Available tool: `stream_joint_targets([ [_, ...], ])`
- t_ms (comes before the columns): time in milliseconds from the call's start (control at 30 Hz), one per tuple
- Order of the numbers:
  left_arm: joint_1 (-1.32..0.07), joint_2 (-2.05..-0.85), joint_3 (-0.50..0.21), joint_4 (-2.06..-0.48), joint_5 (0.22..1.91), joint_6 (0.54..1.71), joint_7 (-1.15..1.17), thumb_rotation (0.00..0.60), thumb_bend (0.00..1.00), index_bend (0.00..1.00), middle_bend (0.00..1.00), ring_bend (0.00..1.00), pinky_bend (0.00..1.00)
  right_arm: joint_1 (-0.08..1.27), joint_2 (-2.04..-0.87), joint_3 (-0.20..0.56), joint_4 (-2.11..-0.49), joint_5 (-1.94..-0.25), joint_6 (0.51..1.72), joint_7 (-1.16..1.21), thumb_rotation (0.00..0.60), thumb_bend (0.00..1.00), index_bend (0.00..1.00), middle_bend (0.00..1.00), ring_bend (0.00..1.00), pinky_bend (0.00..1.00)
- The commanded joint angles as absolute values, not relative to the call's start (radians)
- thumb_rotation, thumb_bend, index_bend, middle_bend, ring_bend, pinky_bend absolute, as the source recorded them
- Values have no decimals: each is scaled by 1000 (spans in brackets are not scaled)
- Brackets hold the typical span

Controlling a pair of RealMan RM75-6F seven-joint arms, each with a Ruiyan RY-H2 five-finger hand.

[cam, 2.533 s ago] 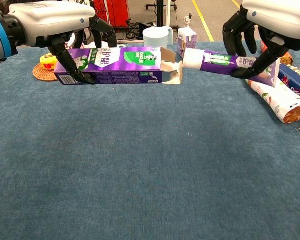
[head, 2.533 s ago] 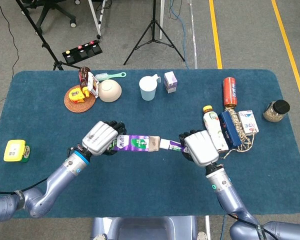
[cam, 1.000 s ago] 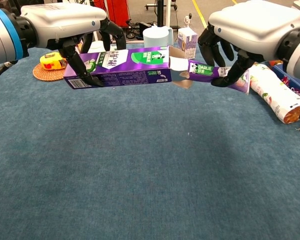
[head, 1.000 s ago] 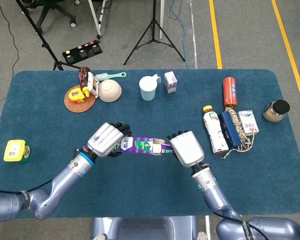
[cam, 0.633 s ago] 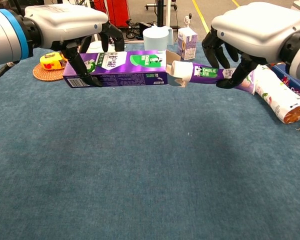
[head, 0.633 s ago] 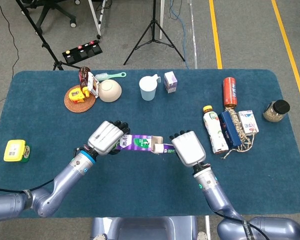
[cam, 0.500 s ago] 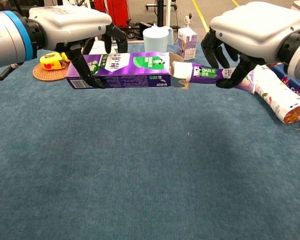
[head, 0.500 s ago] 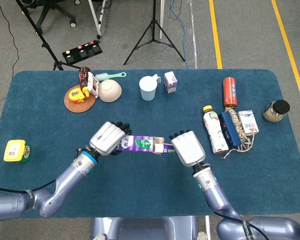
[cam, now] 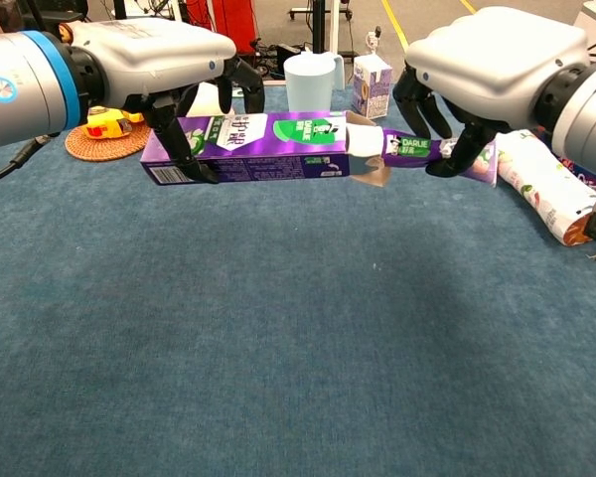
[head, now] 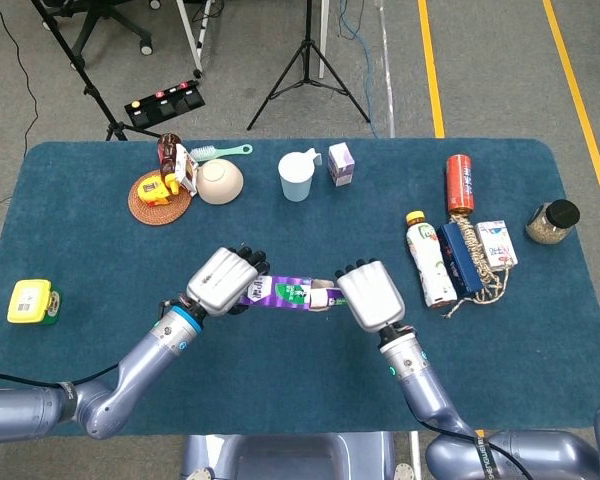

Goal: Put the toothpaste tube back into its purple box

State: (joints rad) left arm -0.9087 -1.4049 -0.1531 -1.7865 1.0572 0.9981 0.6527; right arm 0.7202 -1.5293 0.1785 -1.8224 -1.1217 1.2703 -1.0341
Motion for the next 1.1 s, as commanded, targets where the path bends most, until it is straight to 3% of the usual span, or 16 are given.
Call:
stream_joint_targets([
  [33,-913,-1405,-152,-1788,1051,1001,663,600,212,453,305,309,537,727,-1532,174,-1827,-1122,1281,-1066,600,459,611,648,612,688],
  [1100,-947,-1418,-142,-1803,986,1024,714,600,212,453,306,309,537,760,-1553,162,-1864,-1038,1344,-1222,600,460,611,648,613,688],
])
